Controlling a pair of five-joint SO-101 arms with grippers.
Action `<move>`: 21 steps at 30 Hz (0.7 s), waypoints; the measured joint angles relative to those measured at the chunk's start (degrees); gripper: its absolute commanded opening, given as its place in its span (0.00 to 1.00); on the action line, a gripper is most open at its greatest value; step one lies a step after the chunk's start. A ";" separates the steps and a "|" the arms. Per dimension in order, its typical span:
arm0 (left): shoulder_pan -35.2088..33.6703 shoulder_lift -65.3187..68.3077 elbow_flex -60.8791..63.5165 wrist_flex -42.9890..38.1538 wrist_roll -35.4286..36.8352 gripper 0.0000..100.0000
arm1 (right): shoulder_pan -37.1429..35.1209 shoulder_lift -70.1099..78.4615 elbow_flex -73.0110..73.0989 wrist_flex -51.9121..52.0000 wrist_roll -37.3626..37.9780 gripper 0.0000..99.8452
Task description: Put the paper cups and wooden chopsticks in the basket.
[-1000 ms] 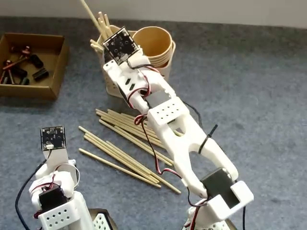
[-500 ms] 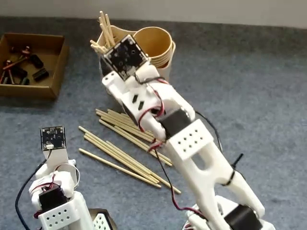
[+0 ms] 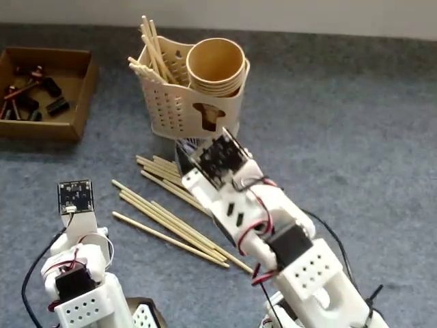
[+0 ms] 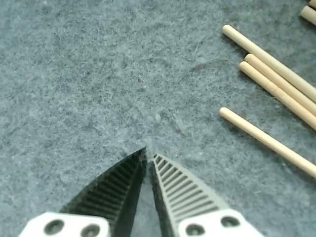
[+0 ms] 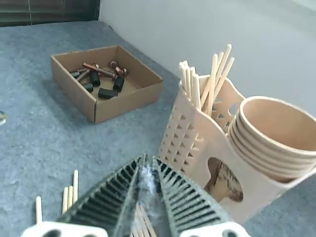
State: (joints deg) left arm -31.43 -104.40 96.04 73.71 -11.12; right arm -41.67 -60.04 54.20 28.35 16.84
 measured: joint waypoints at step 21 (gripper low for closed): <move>0.00 0.00 0.00 -0.09 0.00 0.01 | 18.37 -44.22 31.91 10.46 -1.32 0.01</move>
State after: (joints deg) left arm -31.43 -104.40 96.04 73.63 -11.12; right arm -23.30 -104.26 86.11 38.81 15.52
